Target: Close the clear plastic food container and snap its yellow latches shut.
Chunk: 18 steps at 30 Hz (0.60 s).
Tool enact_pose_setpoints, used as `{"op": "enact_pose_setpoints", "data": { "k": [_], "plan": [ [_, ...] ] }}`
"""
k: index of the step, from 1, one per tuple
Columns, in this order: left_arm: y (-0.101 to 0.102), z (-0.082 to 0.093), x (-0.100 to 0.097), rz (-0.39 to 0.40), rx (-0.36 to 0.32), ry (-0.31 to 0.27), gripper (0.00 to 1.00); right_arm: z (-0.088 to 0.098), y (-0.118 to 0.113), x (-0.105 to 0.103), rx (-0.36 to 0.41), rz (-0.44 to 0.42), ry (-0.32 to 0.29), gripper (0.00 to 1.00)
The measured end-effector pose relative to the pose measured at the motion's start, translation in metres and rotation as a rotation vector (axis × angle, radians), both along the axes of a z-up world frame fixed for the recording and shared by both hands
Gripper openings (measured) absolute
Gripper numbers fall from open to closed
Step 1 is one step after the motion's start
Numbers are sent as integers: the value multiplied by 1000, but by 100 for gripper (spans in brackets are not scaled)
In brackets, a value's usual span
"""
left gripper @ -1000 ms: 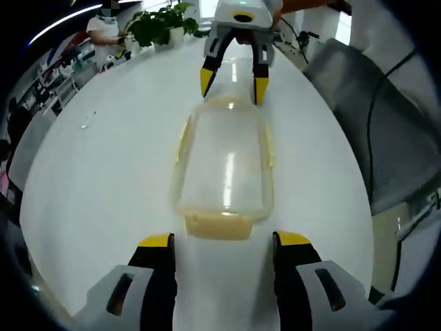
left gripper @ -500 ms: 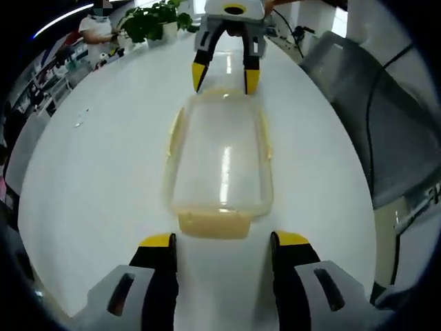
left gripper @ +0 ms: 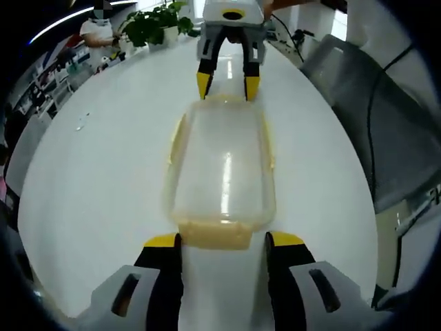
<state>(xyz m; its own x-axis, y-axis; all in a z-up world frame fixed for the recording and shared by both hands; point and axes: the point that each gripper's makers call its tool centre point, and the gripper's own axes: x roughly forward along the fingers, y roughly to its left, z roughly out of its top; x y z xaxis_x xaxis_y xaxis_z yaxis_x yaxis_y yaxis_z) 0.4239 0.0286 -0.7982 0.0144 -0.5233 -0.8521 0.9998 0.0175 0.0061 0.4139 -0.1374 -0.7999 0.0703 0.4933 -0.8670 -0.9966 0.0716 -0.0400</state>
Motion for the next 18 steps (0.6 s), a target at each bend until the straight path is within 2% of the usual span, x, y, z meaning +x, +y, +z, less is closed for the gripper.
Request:
{"op": "enact_pose_setpoints", "data": {
  "k": [3,7,18],
  "plan": [
    [-2,1,-2,-11,-12,-1,41,1,1,-1,7,32,-12,38],
    [-1,0,-3,-16,-12,-2,38,1,1,-2,8,30,-8,37],
    [-1,1,-3,-21,-30,-7,37,0,1,-3,1,38,-6,37]
  ]
}}
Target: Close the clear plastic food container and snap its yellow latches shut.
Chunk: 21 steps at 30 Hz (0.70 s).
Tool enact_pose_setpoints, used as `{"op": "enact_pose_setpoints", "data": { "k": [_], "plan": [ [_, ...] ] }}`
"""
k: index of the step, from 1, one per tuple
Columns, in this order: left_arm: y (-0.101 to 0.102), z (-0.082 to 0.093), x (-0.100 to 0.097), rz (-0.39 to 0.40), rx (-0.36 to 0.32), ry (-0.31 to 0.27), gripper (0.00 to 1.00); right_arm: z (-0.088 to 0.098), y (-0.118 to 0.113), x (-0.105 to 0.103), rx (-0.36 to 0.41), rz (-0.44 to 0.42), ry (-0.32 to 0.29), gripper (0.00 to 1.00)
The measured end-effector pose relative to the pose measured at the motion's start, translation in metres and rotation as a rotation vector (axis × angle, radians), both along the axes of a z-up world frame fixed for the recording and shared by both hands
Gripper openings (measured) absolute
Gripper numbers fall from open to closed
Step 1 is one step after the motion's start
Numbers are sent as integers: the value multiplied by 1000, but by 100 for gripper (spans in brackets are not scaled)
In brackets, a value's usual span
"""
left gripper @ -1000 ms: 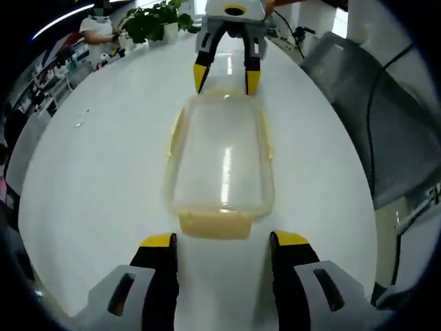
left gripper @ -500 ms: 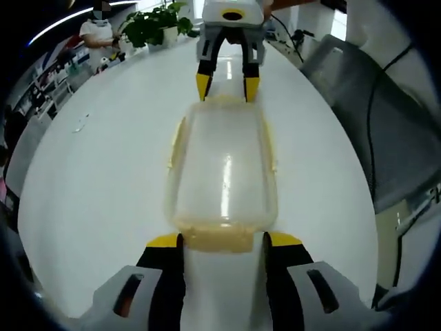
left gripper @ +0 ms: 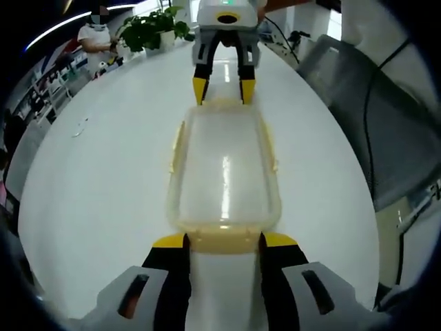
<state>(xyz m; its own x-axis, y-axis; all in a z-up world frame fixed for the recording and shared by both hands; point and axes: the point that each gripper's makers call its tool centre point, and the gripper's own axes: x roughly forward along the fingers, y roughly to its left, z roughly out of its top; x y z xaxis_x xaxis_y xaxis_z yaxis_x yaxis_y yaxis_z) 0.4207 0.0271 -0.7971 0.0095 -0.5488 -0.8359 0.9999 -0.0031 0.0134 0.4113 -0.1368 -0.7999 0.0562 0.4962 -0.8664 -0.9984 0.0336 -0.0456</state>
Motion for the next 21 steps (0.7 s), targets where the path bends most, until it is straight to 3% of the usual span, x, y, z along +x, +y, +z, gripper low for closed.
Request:
{"op": "enact_pose_setpoints", "data": {
  "k": [21],
  "plan": [
    [1,1,1,-5,-1,-14,36,0,1,-1,26,-2,-7,36]
  ]
}}
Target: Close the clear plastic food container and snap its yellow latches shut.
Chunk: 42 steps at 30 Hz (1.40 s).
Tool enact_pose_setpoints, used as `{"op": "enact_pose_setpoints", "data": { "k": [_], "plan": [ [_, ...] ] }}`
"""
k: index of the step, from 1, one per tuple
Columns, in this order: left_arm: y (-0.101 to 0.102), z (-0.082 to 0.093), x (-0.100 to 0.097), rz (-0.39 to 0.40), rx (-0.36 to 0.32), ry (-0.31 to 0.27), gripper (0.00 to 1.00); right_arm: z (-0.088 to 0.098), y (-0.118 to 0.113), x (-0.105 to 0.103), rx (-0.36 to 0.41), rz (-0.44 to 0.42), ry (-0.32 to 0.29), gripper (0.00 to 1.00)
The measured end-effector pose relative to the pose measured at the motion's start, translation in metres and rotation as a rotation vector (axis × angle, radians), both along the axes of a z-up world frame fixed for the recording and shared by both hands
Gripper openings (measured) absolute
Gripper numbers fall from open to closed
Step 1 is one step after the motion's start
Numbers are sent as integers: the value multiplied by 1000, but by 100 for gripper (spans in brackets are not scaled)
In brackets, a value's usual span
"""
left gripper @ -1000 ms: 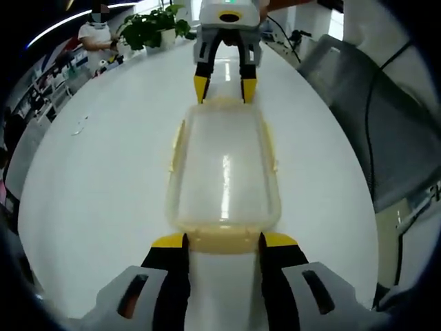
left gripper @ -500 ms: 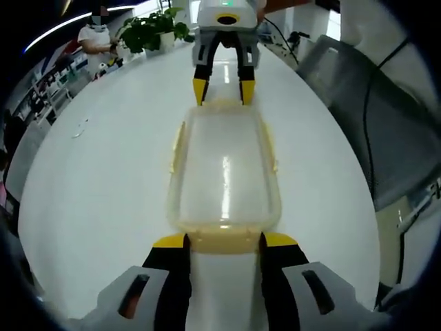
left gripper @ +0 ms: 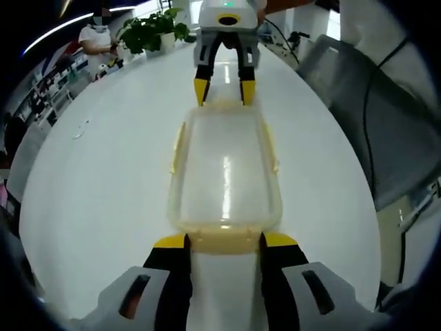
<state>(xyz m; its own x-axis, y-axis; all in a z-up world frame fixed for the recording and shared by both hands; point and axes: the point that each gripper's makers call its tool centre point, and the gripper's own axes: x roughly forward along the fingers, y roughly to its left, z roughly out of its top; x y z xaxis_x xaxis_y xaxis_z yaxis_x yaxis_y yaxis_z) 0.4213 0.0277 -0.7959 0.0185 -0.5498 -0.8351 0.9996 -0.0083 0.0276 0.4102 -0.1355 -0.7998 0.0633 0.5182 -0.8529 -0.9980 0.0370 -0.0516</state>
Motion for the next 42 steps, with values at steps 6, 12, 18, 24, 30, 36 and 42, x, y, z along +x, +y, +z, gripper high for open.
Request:
{"op": "enact_pose_setpoints", "data": {
  "k": [6,12,18,24,30,36,42],
  "plan": [
    [-1,5,1,0,6,-19,36,3,-1,0,0,2,-19,36],
    [-1,14,-2,-6,16,-29,36,17,-1,-2,10,8,-22,36],
    [-3,34,-7,-2,18,-33,36,34,-2,-5,14,21,-22,36],
    [-11,53,-12,19,16,-28,36,53,-10,-7,9,32,-19,36],
    [-20,70,-19,16,33,-36,36,71,-20,-16,30,29,-18,36],
    [-37,82,-24,14,39,-38,36,80,-37,-22,19,16,-12,36],
    [-58,90,-24,1,58,-49,36,89,-57,-27,20,-7,-2,36]
  ]
}}
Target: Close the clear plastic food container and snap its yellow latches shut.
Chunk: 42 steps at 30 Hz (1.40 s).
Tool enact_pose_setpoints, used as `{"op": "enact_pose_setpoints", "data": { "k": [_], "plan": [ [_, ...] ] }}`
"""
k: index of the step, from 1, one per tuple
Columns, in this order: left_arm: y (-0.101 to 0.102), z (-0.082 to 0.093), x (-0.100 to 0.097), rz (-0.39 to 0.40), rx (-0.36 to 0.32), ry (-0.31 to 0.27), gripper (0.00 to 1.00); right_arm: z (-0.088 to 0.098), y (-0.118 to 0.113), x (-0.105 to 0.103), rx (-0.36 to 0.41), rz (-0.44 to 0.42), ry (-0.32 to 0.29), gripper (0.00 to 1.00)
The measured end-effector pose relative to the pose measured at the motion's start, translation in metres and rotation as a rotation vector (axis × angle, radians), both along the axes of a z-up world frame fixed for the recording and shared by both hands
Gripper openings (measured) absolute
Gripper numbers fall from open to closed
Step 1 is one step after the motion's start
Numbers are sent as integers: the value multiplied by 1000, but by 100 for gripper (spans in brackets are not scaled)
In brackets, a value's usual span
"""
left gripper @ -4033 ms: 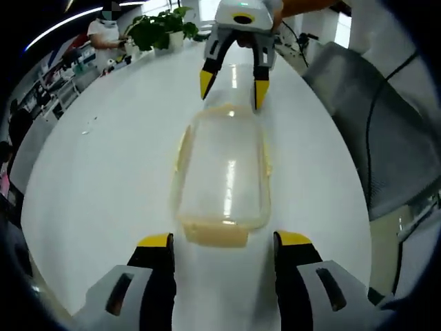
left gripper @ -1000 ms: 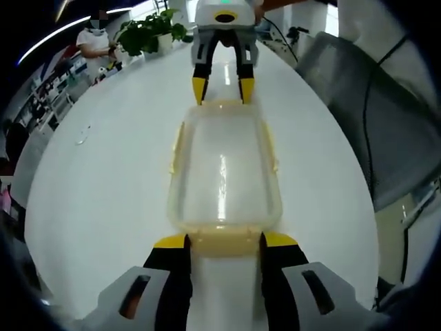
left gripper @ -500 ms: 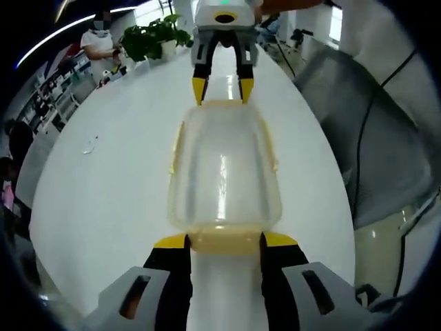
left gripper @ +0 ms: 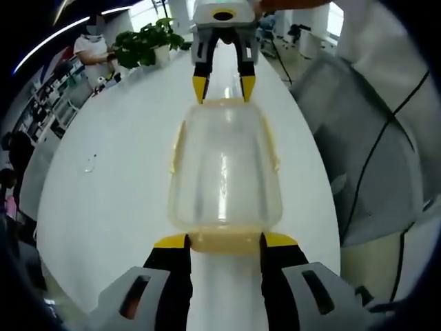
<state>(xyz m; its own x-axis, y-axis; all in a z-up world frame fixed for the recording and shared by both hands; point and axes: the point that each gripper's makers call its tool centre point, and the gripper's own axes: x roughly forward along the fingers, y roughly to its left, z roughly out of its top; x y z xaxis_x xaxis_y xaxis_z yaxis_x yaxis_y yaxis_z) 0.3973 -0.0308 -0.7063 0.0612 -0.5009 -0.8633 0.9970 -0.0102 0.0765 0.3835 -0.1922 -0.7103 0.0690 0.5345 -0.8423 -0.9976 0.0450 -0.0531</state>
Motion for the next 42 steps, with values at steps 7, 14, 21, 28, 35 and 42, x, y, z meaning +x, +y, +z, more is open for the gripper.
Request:
{"op": "enact_pose_setpoints", "data": {
  "k": [7,14,21,28,35,42],
  "plan": [
    [-29,9,-1,-3,-12,-4,36,8,-30,-2,-16,-10,-9,36],
    [-60,13,-2,-8,-20,-9,36,13,-60,-4,-24,-29,-2,36],
    [-88,16,-7,-22,-36,-5,36,10,-89,-8,-35,-39,5,36],
    [-113,10,-4,-15,-25,9,36,6,-111,-7,-41,-45,9,36],
    [-131,9,1,-8,-18,4,36,4,-132,1,-58,-35,13,36],
    [-155,3,9,1,-13,-8,36,0,-155,9,-62,-36,17,36]
  ]
}}
